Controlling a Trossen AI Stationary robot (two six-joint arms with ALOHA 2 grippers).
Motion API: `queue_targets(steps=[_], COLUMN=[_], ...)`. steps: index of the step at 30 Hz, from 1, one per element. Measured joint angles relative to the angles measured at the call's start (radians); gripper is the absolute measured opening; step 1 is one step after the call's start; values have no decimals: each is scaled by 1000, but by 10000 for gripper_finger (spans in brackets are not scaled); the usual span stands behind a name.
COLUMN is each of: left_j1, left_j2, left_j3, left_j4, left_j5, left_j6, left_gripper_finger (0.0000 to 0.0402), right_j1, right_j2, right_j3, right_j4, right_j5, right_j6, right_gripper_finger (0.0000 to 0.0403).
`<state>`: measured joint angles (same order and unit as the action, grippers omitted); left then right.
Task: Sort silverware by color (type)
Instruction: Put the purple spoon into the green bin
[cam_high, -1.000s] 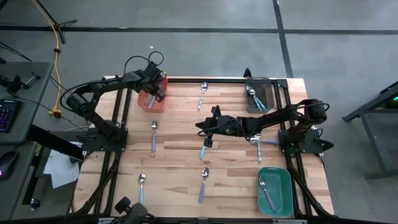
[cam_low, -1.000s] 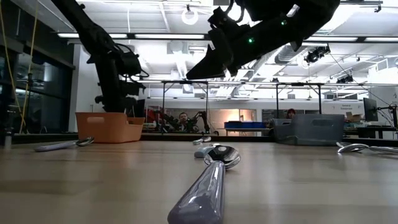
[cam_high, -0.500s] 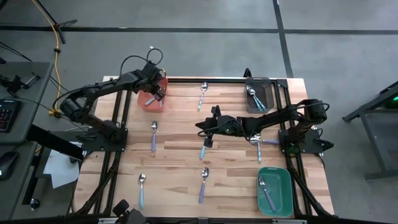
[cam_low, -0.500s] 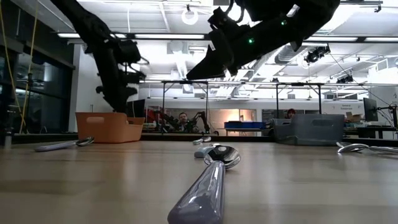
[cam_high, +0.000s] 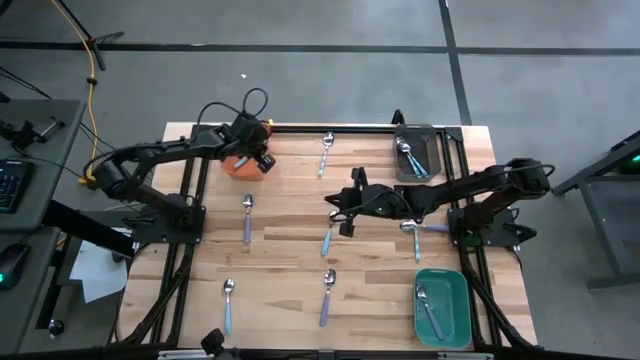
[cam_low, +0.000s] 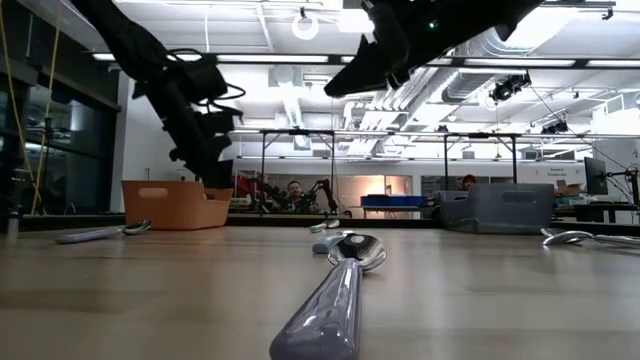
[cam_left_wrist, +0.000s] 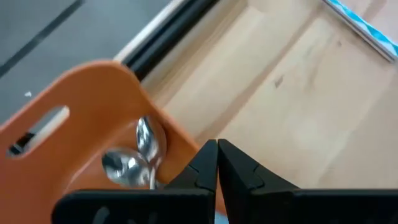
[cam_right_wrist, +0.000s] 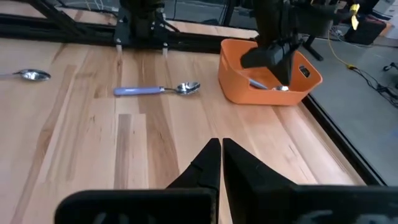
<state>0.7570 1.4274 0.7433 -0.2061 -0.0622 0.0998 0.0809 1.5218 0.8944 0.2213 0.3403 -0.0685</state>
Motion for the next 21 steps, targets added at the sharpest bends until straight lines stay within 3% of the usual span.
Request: queue_targets(steps=[11,21], left_j1=[30,-11], left_j2=[46,-39], left_j3=[0,-93], left_j4=[118,255], left_j5=[-30,-29], left_j6=[16,20], left_gripper_finger=[1,0], right_j1=[19,92], right_j2=[-12,-156], right_j3=[0,0], right_j4=[-146,-535], right_j5=[28,135], right_j6=[62,259], right_gripper_finger=[0,0])
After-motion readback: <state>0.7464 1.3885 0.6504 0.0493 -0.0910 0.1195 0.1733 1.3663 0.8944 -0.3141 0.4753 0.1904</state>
